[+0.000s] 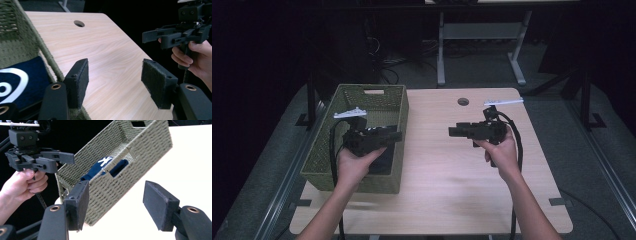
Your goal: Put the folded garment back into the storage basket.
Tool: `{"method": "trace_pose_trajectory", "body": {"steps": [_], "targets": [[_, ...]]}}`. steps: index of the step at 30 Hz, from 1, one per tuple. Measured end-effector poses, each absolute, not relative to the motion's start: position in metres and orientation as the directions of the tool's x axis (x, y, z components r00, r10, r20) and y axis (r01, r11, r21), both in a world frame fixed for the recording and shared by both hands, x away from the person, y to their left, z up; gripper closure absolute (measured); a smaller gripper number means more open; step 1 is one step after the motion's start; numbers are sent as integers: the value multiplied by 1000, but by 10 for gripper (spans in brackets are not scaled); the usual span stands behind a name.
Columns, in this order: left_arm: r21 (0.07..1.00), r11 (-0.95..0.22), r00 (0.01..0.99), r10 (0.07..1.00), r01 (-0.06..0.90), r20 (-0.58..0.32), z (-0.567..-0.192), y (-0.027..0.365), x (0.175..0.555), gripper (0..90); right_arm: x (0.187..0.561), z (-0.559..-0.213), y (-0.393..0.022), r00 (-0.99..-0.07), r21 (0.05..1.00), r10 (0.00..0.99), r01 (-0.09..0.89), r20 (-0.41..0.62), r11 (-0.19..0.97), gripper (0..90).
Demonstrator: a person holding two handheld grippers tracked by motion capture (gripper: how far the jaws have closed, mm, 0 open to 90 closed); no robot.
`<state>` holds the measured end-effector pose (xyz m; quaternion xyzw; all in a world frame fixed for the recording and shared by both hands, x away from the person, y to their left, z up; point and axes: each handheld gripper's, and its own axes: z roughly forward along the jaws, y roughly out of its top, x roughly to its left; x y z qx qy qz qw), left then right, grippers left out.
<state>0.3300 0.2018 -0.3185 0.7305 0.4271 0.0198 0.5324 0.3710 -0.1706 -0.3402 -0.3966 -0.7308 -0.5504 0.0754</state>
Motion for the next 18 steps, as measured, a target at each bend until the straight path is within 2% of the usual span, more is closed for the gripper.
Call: {"method": "trace_pose_trajectory", "body": {"steps": [18], "targets": [[799,-118,692,584,589,-424,-324,163,325,361,354,-355,-219,-616,733,566,679,548,30,358]]}}
